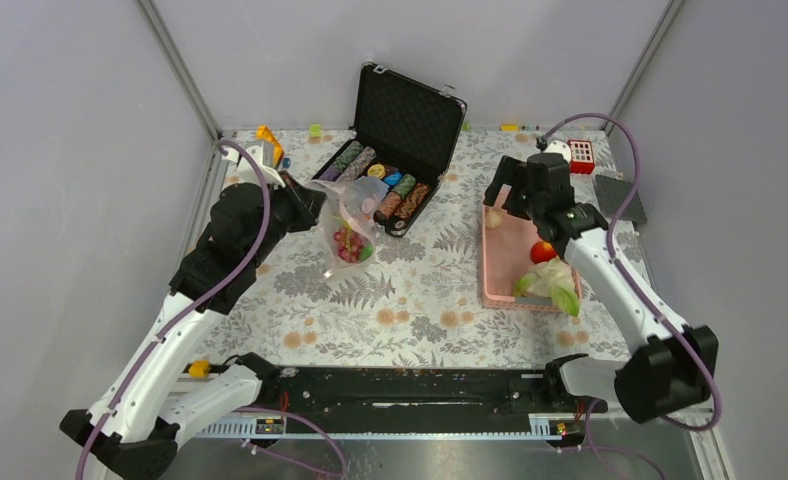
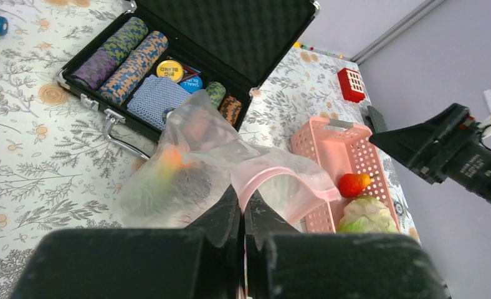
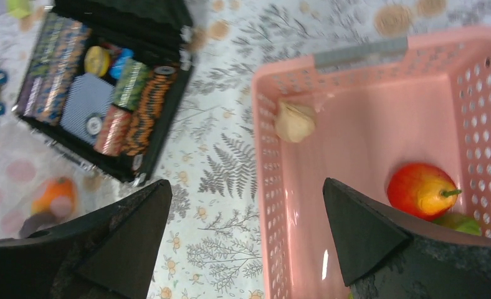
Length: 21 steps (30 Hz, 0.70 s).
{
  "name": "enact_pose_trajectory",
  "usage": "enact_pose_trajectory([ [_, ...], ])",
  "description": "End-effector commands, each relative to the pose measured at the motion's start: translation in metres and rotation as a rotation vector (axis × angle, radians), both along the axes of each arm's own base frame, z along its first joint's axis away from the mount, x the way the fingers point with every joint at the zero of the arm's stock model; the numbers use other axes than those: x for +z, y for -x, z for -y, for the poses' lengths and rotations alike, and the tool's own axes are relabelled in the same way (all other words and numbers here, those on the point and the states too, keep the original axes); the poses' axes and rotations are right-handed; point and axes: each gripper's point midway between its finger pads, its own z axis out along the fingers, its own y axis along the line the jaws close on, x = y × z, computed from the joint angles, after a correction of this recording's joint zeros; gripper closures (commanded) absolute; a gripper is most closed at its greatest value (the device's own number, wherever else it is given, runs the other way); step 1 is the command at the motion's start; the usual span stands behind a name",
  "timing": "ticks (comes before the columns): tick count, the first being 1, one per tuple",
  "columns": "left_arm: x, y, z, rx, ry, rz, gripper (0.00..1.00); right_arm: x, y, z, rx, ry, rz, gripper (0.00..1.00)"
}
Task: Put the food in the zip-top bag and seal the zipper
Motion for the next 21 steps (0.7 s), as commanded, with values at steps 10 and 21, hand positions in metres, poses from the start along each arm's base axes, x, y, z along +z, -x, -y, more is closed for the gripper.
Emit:
enact_pose_trajectory([
  [10,0.005,-0.015,-0.006,0.061,-0.023,0.015,1.0,-0.105,-0.057,0.028,-0.257,-0.283,-0.291,0.0],
  [21,0.004,-0.016,-0.017,0.11,-0.06,0.009,1.0,-0.151,-0.078,0.02,-0.348,-0.37,-0.366,0.0],
])
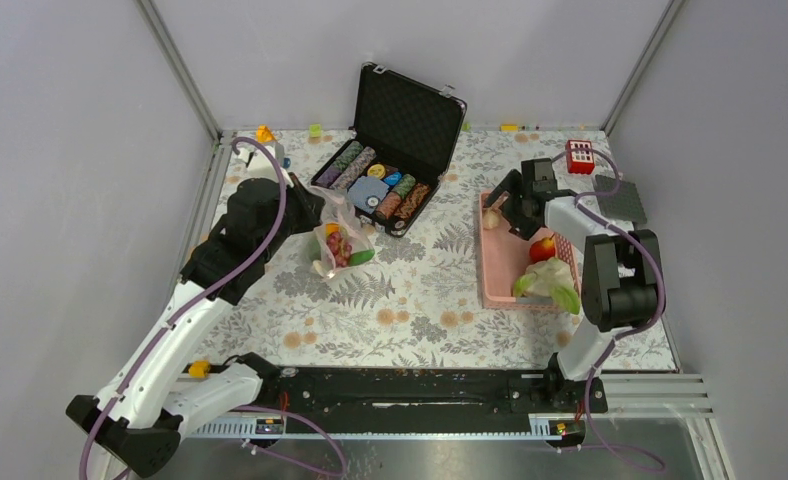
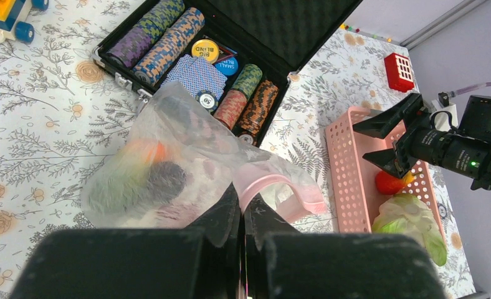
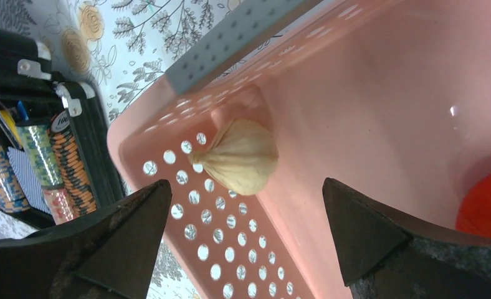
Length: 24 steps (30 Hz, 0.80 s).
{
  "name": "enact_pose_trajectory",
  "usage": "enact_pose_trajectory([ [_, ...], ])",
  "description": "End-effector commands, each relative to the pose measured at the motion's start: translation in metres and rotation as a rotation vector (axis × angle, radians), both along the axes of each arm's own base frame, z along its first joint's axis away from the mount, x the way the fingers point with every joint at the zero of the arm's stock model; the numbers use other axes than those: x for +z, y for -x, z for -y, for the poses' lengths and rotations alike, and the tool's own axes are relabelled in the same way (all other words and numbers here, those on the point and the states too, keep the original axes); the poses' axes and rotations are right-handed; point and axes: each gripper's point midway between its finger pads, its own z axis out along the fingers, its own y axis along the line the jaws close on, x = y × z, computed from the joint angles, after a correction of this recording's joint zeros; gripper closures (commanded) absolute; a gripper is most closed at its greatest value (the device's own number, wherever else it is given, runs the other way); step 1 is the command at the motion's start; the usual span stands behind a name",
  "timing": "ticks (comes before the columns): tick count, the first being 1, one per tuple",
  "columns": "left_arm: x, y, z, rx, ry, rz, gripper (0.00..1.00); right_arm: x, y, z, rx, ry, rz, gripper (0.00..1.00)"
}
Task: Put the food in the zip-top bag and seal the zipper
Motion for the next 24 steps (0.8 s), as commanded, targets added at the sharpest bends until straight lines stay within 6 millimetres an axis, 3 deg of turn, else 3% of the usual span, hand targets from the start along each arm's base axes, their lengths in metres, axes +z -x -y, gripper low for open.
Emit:
enact_pose_trajectory([
  [1,0.031,-0.006,-0.006,0.036,0.023,0.088,1.0,0.004,-0.024,-0.001,-0.086,-0.048,0.043,0.0],
  [10,0.018,-0.012,0.002,0.012,0.009,0.053,1.0,-0.02,-0.025,0.003,-0.166,-0.064,0.009,0.06],
  [18,0.014,-0.017,0.013,-0.028,0.012,0.04,1.0,-0.032,-0.025,-0.004,-0.184,-0.116,-0.013,0.21],
  [24,0.014,-0.018,0.013,-0.03,0.011,0.042,1.0,-0.036,-0.014,-0.01,-0.171,-0.15,-0.051,0.21],
])
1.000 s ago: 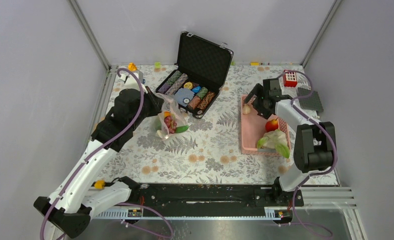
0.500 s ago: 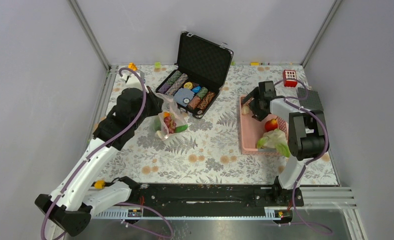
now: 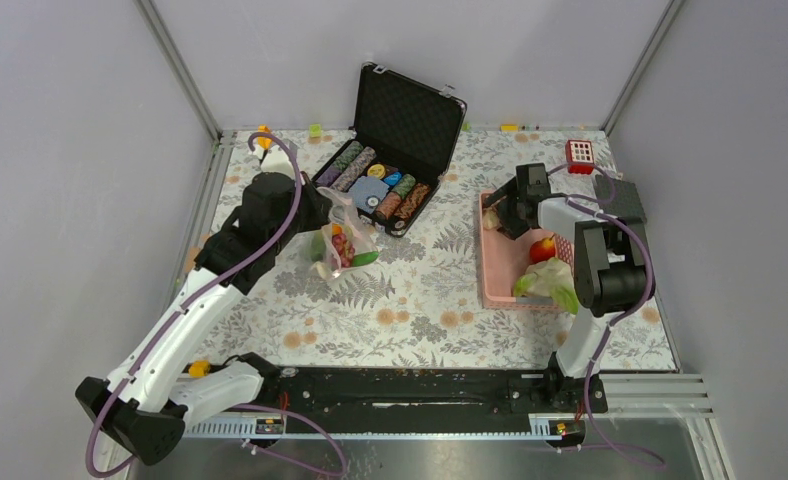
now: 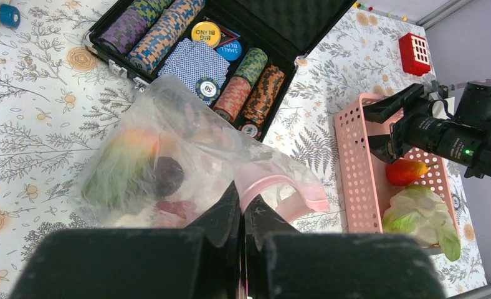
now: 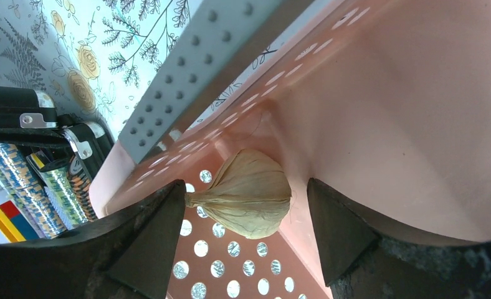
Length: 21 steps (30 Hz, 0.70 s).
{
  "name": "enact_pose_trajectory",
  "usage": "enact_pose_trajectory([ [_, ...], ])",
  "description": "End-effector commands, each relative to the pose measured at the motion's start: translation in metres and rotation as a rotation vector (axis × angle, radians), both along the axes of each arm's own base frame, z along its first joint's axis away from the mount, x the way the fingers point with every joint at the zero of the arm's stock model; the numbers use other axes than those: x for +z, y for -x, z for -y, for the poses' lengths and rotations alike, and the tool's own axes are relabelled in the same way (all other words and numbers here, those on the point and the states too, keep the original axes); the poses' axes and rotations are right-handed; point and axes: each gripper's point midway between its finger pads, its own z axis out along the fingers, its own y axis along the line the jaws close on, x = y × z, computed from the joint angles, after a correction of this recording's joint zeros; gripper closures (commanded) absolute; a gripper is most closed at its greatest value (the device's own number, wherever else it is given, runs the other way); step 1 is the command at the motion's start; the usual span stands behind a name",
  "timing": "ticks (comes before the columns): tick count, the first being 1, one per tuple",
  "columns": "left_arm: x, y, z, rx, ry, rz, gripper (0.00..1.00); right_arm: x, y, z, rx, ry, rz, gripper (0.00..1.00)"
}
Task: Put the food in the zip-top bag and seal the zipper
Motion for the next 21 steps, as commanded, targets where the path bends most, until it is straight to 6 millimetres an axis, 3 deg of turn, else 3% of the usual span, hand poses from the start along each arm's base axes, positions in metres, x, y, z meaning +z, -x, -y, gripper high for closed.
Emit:
enact_pose_trajectory([
  [1,0.034,-0.007,0.004,-0.013,0.043,0.098,1.0,-0.003,0.009,-0.001,-0.015,-0.021,-0.026,0.21],
  [8,0.03,-0.01,0.009,-0.034,0.044,0.095,1.0,-0.005,0.028,0.006,-0.001,0.019,-0.065,0.24],
  [12,0.028,-0.01,0.012,-0.044,0.042,0.089,1.0,-0.005,0.029,0.007,-0.013,0.019,-0.072,0.31],
  [18,0.028,-0.009,0.011,-0.044,0.042,0.092,1.0,-0.005,0.027,0.007,-0.026,0.013,-0.071,0.34],
  [21,0.028,-0.009,0.01,-0.038,0.041,0.093,1.0,-0.003,0.025,0.005,-0.015,0.006,-0.057,0.43],
])
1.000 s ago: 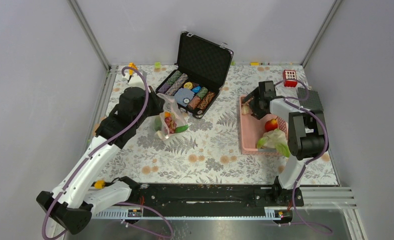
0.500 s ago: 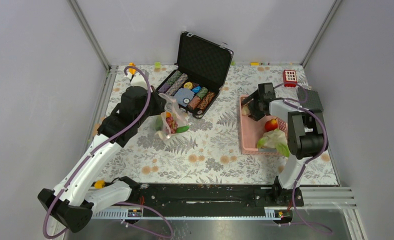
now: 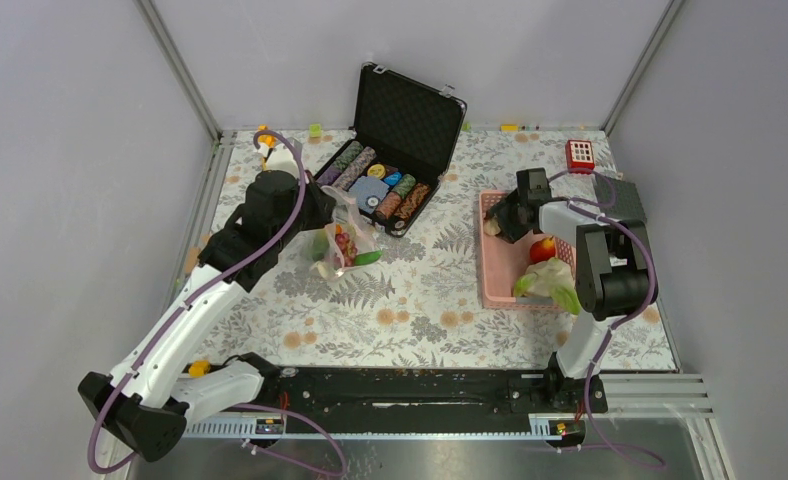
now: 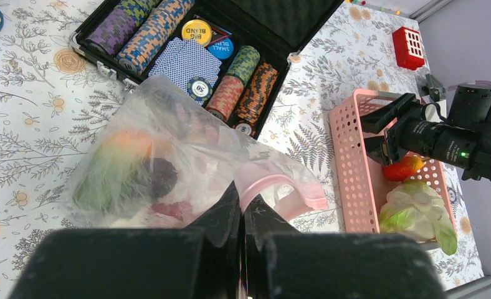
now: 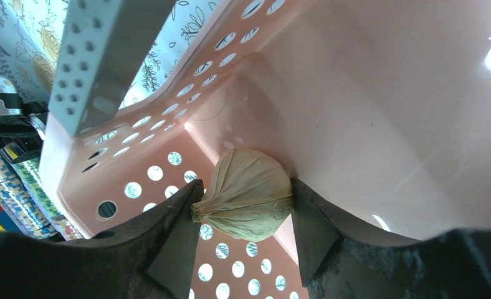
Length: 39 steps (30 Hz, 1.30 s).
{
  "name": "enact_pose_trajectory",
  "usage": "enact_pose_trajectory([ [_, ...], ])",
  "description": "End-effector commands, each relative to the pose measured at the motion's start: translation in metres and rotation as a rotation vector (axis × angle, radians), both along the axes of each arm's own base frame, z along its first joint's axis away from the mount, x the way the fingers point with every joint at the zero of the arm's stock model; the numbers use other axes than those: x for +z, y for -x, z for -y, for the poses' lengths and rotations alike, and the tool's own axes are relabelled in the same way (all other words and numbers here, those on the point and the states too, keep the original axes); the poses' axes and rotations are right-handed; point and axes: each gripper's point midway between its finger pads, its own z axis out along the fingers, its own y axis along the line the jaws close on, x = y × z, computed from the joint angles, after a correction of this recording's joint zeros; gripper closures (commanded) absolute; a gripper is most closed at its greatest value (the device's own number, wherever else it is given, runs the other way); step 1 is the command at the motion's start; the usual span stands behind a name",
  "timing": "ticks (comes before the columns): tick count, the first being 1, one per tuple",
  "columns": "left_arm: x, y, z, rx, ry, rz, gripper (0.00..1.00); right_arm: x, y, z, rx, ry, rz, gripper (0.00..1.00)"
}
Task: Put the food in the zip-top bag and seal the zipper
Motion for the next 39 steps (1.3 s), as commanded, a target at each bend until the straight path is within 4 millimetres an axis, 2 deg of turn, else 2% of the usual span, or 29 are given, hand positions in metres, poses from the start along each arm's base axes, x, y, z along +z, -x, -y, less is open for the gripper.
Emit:
enact_pose_trajectory([
  [1,0.03,-0.005,0.002,-0.006,0.038,0.094,1.0,0.004,0.005,0.004,-0.017,0.012,0.001,0.44],
  [6,0.03,-0.005,0.002,-0.007,0.04,0.094,1.0,0.018,0.006,0.013,-0.039,0.042,0.065,0.58],
  [11,0.029,-0.007,0.009,-0.04,0.044,0.085,1.0,0.043,0.016,0.022,-0.003,0.111,0.119,0.62],
  [16,0.028,-0.006,0.025,-0.124,0.053,0.075,1.0,0.082,0.035,0.032,0.065,0.19,0.225,0.63],
  [21,0.024,-0.006,0.051,-0.237,0.1,0.04,1.0,0.133,0.057,0.018,0.199,0.166,0.408,0.64],
  [23,0.021,-0.007,0.064,-0.278,0.113,0.019,1.0,0.157,0.067,0.001,0.289,0.109,0.496,0.63],
  [25,0.019,-0.009,0.075,-0.301,0.113,0.01,1.0,0.18,0.081,-0.026,0.414,0.046,0.565,0.62],
  [30,0.017,-0.011,0.102,-0.366,0.096,0.0,1.0,0.247,0.138,-0.131,0.895,-0.083,0.775,0.62],
  [33,0.011,-0.014,0.106,-0.369,0.089,-0.02,1.0,0.28,0.176,-0.176,1.11,-0.253,0.911,0.62],
  [36,0.006,-0.013,0.107,-0.377,0.085,-0.038,1.0,0.29,0.198,-0.204,1.223,-0.322,0.953,0.62],
  [39,0.006,-0.01,0.105,-0.376,0.081,-0.039,1.0,0.281,0.199,-0.222,1.263,-0.328,0.902,0.62],
])
